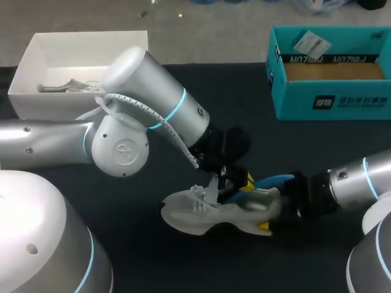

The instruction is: Take the shoe out of the shoebox, open the shoe tongue, remove and reinsert the insole, then place the shoe into the shoebox

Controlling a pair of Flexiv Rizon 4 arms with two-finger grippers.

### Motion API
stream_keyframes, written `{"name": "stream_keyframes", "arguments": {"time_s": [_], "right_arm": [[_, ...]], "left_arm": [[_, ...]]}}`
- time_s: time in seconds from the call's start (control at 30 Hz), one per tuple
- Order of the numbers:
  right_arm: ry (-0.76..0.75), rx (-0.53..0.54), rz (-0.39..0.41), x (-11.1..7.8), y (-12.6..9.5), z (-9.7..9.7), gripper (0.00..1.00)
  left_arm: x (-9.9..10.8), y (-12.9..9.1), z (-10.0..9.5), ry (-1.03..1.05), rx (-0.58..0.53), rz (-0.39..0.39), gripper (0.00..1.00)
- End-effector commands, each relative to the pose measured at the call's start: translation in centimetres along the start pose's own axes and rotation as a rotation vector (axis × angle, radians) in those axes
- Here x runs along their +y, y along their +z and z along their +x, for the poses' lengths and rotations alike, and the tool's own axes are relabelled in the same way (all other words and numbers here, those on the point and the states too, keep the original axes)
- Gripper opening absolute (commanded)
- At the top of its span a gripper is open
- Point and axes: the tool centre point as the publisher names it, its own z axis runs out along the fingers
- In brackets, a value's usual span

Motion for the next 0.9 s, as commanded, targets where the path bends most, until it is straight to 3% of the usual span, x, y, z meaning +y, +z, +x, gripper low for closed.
{"name": "stream_keyframes", "arguments": {"time_s": [0.03,0.1,0.13,0.17,0.43,0.6,0.77,0.9], "right_arm": [[0.000,-0.001,0.002,0.1,0.0,0.1,0.00],[0.000,-0.001,0.002,0.1,0.0,0.1,0.00],[0.000,-0.001,0.002,0.1,0.0,0.1,0.00],[0.000,-0.001,0.002,0.1,0.0,0.1,0.00],[0.000,-0.001,0.002,0.1,0.0,0.1,0.00],[0.000,-0.001,0.002,0.1,0.0,0.1,0.00],[0.000,-0.001,0.002,0.1,0.0,0.1,0.00],[0.000,-0.001,0.002,0.1,0.0,0.1,0.00]], "left_arm": [[0.9,-0.9,0.6,0.001,-0.011,-0.031,0.00],[1.6,-0.7,0.7,-0.006,-0.015,-0.072,0.02],[2.0,-0.5,0.7,-0.012,-0.021,-0.089,0.18],[2.3,-0.5,0.7,-0.015,-0.029,-0.107,0.24],[3.5,0.0,0.7,-0.049,-0.046,-0.122,0.38],[3.2,0.2,0.9,-0.030,-0.064,-0.141,0.38],[3.5,1.0,0.4,-0.035,-0.100,-0.134,0.25],[3.3,1.7,0.3,-0.030,-0.102,-0.140,0.27]]}}
